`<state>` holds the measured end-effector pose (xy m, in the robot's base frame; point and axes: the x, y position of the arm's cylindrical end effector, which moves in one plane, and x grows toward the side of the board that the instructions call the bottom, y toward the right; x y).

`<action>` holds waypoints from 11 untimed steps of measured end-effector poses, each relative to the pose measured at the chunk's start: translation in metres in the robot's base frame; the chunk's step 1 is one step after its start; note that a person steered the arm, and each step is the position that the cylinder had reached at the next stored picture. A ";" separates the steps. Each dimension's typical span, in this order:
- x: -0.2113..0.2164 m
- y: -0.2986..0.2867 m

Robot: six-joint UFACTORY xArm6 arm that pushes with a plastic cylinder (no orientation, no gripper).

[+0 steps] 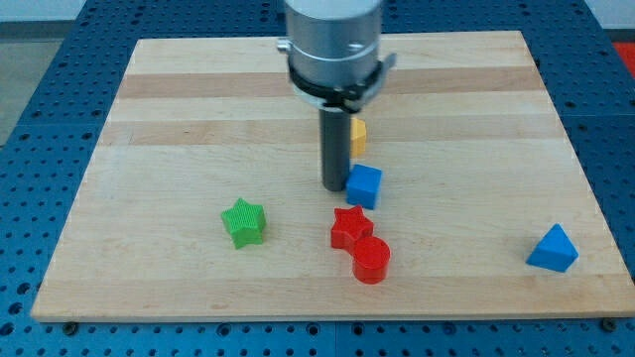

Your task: Push the blue cube into the blue triangle

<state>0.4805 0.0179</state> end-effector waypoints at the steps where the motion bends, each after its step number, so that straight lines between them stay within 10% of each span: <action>1: 0.023 0.031; 7: 0.012 0.151; 11: 0.026 0.102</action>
